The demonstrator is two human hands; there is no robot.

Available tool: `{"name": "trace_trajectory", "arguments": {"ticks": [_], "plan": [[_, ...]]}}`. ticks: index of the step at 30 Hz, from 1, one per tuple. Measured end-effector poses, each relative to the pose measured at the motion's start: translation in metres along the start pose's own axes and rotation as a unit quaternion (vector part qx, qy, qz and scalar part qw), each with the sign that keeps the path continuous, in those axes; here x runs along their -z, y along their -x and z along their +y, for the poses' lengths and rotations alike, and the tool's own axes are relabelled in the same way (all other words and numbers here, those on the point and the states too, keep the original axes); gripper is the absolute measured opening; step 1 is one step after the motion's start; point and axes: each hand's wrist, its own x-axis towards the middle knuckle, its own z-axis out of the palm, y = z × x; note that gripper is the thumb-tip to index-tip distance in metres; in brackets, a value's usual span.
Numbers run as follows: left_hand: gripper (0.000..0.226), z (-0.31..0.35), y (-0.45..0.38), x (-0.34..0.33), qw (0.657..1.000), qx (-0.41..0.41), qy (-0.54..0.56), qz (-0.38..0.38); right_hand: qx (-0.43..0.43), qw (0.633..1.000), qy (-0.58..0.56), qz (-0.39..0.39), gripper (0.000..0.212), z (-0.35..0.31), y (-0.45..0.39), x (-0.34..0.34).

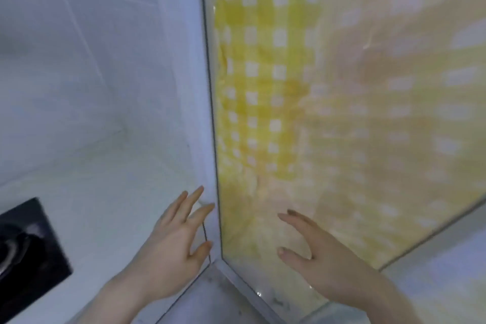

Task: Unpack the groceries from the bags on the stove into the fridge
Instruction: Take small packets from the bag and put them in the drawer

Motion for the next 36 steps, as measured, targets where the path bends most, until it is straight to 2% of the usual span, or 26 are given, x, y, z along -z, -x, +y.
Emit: {"name": "trace_trajectory", "arguments": {"ticks": [3, 9, 14, 20, 26, 36], "plan": [[0.070, -0.024, 0.032, 0.004, 0.995, 0.090, -0.001, 0.041, 0.076, 0.996, 0.045, -0.024, 0.071, -0.017, -0.037, -0.008], [0.074, -0.046, 0.099, 0.010, 0.967, 0.236, -0.014, 0.092, 0.171, 0.970, 0.105, -0.135, 0.077, -0.069, -0.086, -0.047], [0.073, -0.081, 0.172, 0.022, 0.928, 0.335, -0.013, 0.161, 0.259, 0.932, 0.151, -0.201, 0.076, -0.143, -0.109, -0.101], [0.076, -0.146, 0.270, 0.047, 0.874, 0.441, -0.030, 0.201, 0.331, 0.894, 0.178, -0.242, 0.076, -0.243, -0.113, -0.177], [0.076, -0.199, 0.333, 0.067, 0.854, 0.482, -0.023, 0.195, 0.355, 0.872, 0.180, -0.285, 0.073, -0.316, -0.113, -0.249], [0.075, -0.260, 0.386, 0.060, 0.812, 0.550, 0.005, 0.196, 0.393, 0.840, 0.186, -0.323, 0.072, -0.381, -0.156, -0.341]]}}
